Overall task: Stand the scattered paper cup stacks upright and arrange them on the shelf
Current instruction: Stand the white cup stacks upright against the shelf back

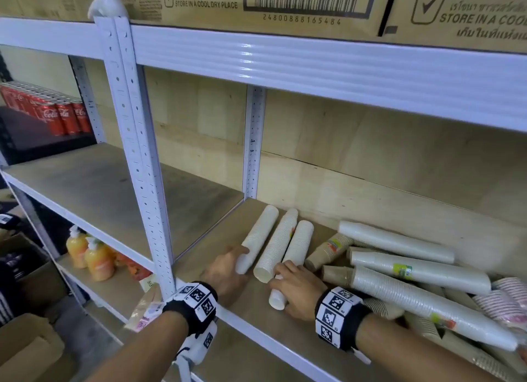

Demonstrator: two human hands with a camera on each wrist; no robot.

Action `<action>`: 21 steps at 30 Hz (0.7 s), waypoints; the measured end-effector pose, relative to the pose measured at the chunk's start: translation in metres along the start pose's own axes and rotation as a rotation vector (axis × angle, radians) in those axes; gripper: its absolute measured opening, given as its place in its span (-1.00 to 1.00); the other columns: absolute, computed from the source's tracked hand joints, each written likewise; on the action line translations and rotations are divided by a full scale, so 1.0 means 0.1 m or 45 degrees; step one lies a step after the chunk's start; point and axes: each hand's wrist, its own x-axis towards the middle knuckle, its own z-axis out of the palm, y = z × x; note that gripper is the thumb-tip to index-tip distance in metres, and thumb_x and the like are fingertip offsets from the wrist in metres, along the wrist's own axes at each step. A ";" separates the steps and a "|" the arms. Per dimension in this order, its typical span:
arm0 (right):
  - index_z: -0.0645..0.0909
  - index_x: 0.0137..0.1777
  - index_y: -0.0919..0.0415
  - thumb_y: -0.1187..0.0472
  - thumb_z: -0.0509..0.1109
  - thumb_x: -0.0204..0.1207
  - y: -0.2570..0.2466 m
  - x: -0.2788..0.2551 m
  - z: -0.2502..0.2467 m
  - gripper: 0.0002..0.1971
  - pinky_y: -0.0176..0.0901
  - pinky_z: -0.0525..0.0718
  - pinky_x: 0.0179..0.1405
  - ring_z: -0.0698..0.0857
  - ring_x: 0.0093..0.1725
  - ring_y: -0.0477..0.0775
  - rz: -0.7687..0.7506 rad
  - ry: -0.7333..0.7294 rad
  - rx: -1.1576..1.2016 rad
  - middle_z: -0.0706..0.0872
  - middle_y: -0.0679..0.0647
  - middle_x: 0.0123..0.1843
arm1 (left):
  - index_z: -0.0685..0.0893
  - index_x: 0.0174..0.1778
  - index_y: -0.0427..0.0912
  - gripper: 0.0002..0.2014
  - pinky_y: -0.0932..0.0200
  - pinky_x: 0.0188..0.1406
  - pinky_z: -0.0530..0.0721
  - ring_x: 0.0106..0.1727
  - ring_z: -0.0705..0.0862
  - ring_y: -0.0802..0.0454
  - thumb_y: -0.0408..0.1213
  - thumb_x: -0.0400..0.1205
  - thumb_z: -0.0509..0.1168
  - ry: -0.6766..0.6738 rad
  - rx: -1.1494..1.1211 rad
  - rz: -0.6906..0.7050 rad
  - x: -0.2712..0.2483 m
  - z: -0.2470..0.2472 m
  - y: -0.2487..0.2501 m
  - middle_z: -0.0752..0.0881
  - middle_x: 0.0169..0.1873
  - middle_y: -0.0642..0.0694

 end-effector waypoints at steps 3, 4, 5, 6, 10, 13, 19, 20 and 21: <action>0.52 0.37 0.11 0.20 0.41 0.44 0.00 0.00 -0.01 -0.54 0.06 0.49 0.31 0.41 0.36 0.19 0.021 0.009 -0.004 0.42 0.13 0.38 | 0.37 0.50 0.23 -0.37 -0.03 0.13 0.67 0.25 0.64 -0.08 -0.01 0.47 0.32 -0.022 -0.021 -0.006 -0.04 -0.04 0.05 0.52 0.35 0.02; 0.53 0.37 0.10 0.20 0.41 0.45 0.00 -0.01 -0.02 -0.55 0.06 0.49 0.31 0.41 0.36 0.18 0.016 0.029 -0.014 0.43 0.13 0.37 | 0.36 0.51 0.22 -0.37 -0.01 0.13 0.67 0.26 0.64 -0.08 -0.04 0.48 0.33 -0.047 -0.015 -0.021 -0.05 -0.06 0.06 0.51 0.37 0.02; 0.53 0.36 0.10 0.19 0.40 0.45 0.01 -0.01 -0.03 -0.56 0.05 0.49 0.30 0.42 0.35 0.17 0.017 0.039 -0.006 0.43 0.12 0.36 | 0.36 0.51 0.22 -0.37 0.01 0.11 0.68 0.26 0.63 -0.08 -0.09 0.48 0.34 -0.054 -0.005 -0.029 -0.03 -0.08 0.06 0.50 0.37 0.02; 0.53 0.35 0.09 0.18 0.40 0.46 0.02 -0.02 -0.03 -0.57 0.04 0.50 0.29 0.42 0.35 0.17 0.021 0.061 0.006 0.44 0.11 0.36 | 0.37 0.51 0.22 -0.36 0.04 0.10 0.68 0.27 0.63 -0.07 -0.12 0.48 0.36 -0.060 0.006 -0.039 -0.03 -0.11 0.07 0.50 0.38 0.02; 0.53 0.33 0.07 0.12 0.38 0.47 0.08 -0.07 -0.14 -0.59 0.00 0.51 0.28 0.43 0.35 0.10 0.049 0.224 0.106 0.45 0.05 0.36 | 0.43 0.51 0.13 -0.35 0.04 0.19 0.66 0.30 0.62 -0.09 -0.17 0.47 0.43 -0.047 0.073 0.010 0.03 -0.30 0.13 0.49 0.39 -0.02; 0.52 0.30 0.10 0.08 0.38 0.46 0.17 -0.11 -0.34 -0.60 -0.06 0.54 0.21 0.49 0.30 0.05 0.094 0.391 0.225 0.50 0.00 0.31 | 0.47 0.49 0.09 -0.36 -0.01 0.19 0.68 0.26 0.64 -0.10 -0.20 0.47 0.47 0.006 0.129 0.071 0.07 -0.50 0.25 0.55 0.35 -0.07; 0.59 0.23 0.08 0.07 0.45 0.48 0.49 -0.14 -0.79 -0.66 -0.14 0.66 0.07 0.65 0.11 -0.01 0.296 0.733 0.514 0.60 -0.06 0.19 | 0.63 0.39 -0.06 -0.53 0.12 0.06 0.72 0.10 0.73 -0.09 -0.31 0.53 0.42 0.175 0.122 0.165 0.16 -0.85 0.61 0.72 0.24 -0.17; 0.60 0.23 0.09 0.06 0.46 0.47 0.56 -0.14 -0.87 -0.66 -0.15 0.67 0.05 0.66 0.07 -0.02 0.336 0.783 0.539 0.60 -0.05 0.16 | 0.65 0.37 -0.07 -0.56 0.17 0.03 0.71 0.08 0.74 -0.07 -0.32 0.54 0.42 0.195 0.115 0.184 0.18 -0.91 0.67 0.73 0.22 -0.17; 0.61 0.23 0.10 0.05 0.46 0.47 0.62 -0.15 -0.96 -0.65 -0.15 0.67 0.04 0.66 0.04 -0.02 0.384 0.828 0.567 0.60 -0.05 0.14 | 0.66 0.35 -0.08 -0.57 0.19 0.03 0.70 0.08 0.74 -0.07 -0.33 0.53 0.42 0.211 0.096 0.199 0.20 -0.96 0.72 0.74 0.21 -0.16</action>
